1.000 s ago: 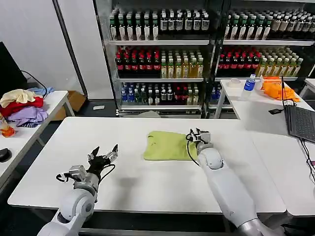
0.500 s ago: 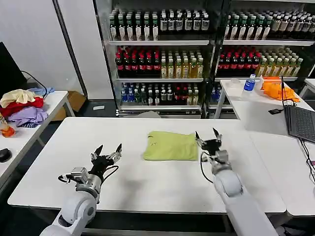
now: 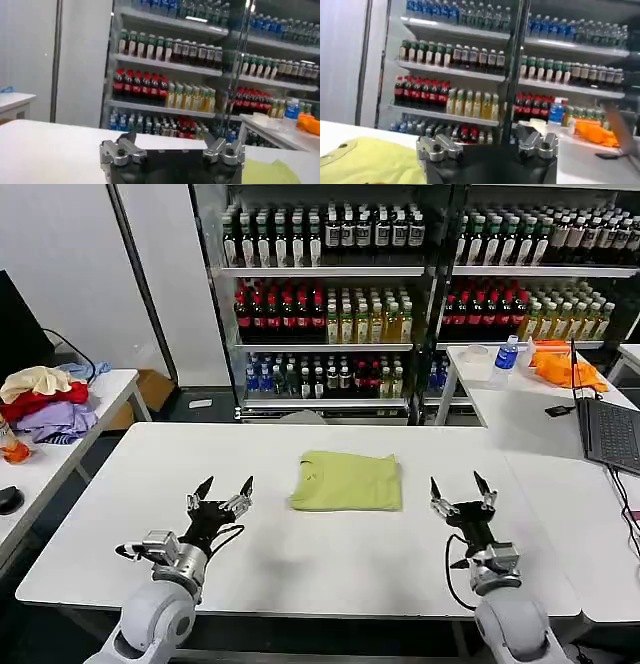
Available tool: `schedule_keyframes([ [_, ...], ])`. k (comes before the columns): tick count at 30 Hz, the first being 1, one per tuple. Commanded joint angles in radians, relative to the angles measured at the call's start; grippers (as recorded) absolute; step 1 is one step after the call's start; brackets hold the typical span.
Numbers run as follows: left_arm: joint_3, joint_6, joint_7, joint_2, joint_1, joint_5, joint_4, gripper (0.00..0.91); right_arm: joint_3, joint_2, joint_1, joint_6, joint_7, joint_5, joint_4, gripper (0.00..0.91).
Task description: Fold and organize the clothes.
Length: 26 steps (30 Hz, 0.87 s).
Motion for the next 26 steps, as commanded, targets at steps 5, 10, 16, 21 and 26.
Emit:
schedule_keyframes([
  [5, -0.020, -0.003, 0.014, 0.000, 0.060, 0.034, -0.061, 0.907, 0.087, -0.017, -0.146, 0.023, 0.023, -0.021, 0.143, 0.907],
  [10, -0.029, -0.003, 0.018, -0.005, 0.080, 0.047, -0.076, 0.907, 0.107, -0.010, -0.176, 0.018, 0.033, -0.040, 0.166, 0.907],
  [16, -0.039, -0.005, 0.017, -0.006, 0.092, 0.057, -0.086, 0.907, 0.128, 0.003, -0.228, 0.012, 0.044, -0.047, 0.195, 0.907],
  [21, -0.043, -0.006, 0.017, -0.006, 0.095, 0.059, -0.090, 0.907, 0.138, 0.015, -0.255, 0.007, 0.051, -0.053, 0.213, 0.907],
  [26, -0.043, -0.008, 0.017, -0.006, 0.094, 0.065, -0.093, 0.907, 0.147, 0.026, -0.272, -0.004, 0.049, -0.050, 0.223, 0.907],
])
